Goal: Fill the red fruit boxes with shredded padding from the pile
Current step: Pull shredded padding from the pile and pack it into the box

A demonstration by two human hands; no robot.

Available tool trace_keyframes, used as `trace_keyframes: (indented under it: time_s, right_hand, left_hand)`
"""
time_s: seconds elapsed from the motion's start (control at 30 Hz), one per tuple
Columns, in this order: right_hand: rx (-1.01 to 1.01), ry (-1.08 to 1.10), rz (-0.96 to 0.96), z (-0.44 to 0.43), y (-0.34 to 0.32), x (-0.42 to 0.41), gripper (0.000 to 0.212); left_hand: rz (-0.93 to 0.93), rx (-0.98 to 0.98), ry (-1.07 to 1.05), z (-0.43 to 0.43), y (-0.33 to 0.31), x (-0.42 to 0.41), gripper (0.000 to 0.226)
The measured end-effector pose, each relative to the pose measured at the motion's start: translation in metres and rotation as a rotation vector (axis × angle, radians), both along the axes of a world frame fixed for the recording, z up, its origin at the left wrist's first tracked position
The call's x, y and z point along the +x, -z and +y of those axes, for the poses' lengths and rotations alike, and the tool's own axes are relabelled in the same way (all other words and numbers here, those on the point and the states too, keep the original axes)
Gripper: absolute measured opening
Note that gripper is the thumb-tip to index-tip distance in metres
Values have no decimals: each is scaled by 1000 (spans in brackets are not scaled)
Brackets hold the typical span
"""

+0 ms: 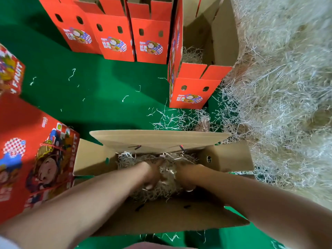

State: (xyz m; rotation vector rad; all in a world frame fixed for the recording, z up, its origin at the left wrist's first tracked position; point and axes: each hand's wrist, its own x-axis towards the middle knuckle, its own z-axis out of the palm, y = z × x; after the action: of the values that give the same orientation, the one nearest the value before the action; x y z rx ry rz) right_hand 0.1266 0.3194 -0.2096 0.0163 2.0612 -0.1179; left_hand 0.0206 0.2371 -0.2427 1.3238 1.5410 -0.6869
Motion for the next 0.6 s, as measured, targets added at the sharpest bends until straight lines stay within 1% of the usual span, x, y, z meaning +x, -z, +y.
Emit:
trace_keyframes:
  time_s: [0.03, 0.1, 0.2, 0.27, 0.33, 0.4, 0.47, 0.5, 0.53, 0.57, 0.6]
  right_hand:
    - [-10, -37, -88, -1, -1, 1, 37]
    - [-27, -102, -172, -2, -2, -2, 31]
    - [-7, -146, -182, -4, -11, -9, 26]
    - [11, -158, -188, -2, -15, -8, 29]
    - [2, -128, -167, 2, -23, -3, 30]
    - [-53, -54, -55, 7, -33, 1, 28]
    - [-84, -18, 115, 14, -46, 0, 28]
    - [-68, -33, 166, 17, -50, -2, 27]
    - [-37, -61, 168, 18, -53, -4, 26]
    - [-3, -88, 123, 18, -53, -4, 25]
    - [26, -104, 40, 15, -51, -3, 26]
  left_hand:
    - [-20, 4, -36, -2, 0, -1, 91]
    - [-58, -3, -38, -3, -4, 0, 95]
    - [-39, -23, 21, 0, -6, 3, 94]
    - [-54, -13, 41, 3, -8, 2, 91]
    - [-49, -36, 72, 2, -11, -2, 80]
    - [6, -36, 126, 0, -12, -6, 61]
    - [49, 56, 78, -5, -16, -9, 44]
    - [56, 167, 70, -8, -19, -10, 36]
    - [50, 304, 70, -7, -23, -8, 28]
    - [19, 437, 63, -7, -26, -4, 22]
    - [-32, 522, 43, -6, -27, 0, 22]
